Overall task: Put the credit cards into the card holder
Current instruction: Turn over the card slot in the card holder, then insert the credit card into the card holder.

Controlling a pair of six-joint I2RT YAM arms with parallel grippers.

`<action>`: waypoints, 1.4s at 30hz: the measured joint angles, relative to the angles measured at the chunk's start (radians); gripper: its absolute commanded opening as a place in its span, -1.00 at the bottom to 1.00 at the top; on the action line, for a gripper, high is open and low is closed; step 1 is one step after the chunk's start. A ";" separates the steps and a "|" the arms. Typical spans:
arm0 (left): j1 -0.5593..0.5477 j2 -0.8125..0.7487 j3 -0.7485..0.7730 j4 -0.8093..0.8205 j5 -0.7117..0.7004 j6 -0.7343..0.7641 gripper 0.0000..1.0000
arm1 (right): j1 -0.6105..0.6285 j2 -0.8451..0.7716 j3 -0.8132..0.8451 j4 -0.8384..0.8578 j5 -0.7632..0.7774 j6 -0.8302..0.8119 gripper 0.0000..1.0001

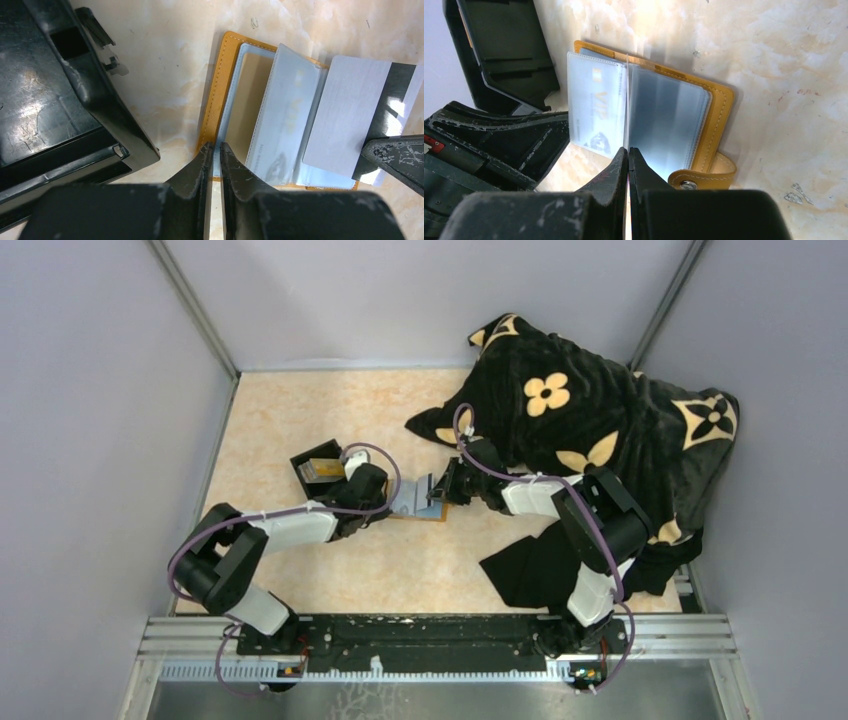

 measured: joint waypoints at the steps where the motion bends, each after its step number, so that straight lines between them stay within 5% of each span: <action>1: 0.000 0.000 0.000 0.000 -0.002 0.000 -0.67 | 0.000 0.000 -0.005 0.006 0.000 0.001 -1.00; 17: 0.000 -0.071 -0.047 -0.057 -0.046 -0.002 -0.64 | 0.004 0.019 -0.036 0.066 -0.026 0.017 -1.00; 30: 0.000 -0.160 -0.113 -0.092 -0.077 -0.006 -0.20 | 0.004 0.042 -0.036 0.096 -0.041 0.022 -1.00; 42: 0.000 -0.182 -0.137 -0.097 -0.115 -0.023 -0.23 | 0.004 0.043 -0.036 0.105 -0.057 0.021 -1.00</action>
